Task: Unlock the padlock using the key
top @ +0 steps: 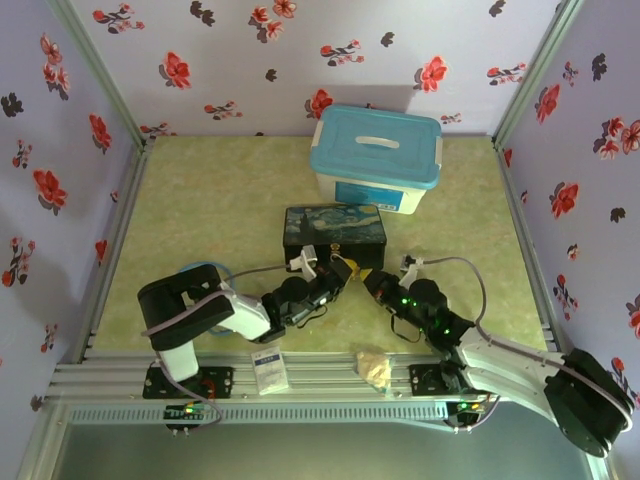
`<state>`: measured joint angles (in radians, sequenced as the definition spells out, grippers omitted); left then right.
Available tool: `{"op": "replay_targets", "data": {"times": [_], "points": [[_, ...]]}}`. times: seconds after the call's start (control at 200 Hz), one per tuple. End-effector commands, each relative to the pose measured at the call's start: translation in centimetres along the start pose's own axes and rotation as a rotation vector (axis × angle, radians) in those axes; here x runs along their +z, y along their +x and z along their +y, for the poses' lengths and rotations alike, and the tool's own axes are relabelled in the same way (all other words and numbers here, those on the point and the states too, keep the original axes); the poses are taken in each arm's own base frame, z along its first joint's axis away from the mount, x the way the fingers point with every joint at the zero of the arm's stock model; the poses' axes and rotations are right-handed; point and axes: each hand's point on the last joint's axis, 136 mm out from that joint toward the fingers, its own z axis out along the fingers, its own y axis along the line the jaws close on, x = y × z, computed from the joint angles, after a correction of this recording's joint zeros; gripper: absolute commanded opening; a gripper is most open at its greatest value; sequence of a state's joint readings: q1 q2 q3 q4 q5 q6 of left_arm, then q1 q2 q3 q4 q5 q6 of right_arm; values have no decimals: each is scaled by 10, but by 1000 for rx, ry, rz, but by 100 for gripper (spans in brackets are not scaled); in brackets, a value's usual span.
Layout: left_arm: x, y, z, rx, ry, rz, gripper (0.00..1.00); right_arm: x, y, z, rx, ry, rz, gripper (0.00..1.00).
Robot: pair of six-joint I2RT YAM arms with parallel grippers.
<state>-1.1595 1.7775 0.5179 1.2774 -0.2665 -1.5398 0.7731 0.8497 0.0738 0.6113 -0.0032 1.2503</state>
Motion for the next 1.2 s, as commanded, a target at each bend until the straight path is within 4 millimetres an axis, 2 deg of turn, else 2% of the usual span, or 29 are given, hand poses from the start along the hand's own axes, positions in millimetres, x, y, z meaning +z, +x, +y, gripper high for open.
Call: {"op": "replay_targets", "data": {"times": [0.0, 0.1, 0.165, 0.265, 0.44, 0.535, 0.715, 0.755, 0.965, 1.06, 1.195], "points": [[8, -1, -13, -31, 49, -29, 0, -2, -13, 6, 21, -43, -84, 0], [6, -8, -5, 49, 19, -64, 0, -4, -12, -4, -6, 12, -87, 0], [5, -13, 20, 33, -41, -82, 0, -7, -11, -16, -38, 90, -81, 0], [6, -6, 51, -17, -103, -62, 0, -15, -13, -26, -70, 162, -82, 0], [7, 3, 61, -5, -124, -46, 0, -22, -9, -41, -83, 192, -71, 0], [7, 5, 68, -7, -140, -40, 0, -21, -7, -39, -103, 181, -62, 0], [5, 13, 87, 21, -187, -14, 0, -17, -2, -15, -214, 107, -7, 0], [1, 13, 92, 32, -203, -13, 6, -16, -1, -14, -235, 114, 1, 0], [-23, 3, 117, 84, -289, -32, 19, -15, 0, -19, -252, 142, 16, 0], [-34, 0, 123, 111, -323, -36, 23, -15, 1, -20, -263, 151, 22, 0], [-43, -4, 130, 162, -380, -31, 35, -15, 0, -20, -287, 173, 30, 0]]}}
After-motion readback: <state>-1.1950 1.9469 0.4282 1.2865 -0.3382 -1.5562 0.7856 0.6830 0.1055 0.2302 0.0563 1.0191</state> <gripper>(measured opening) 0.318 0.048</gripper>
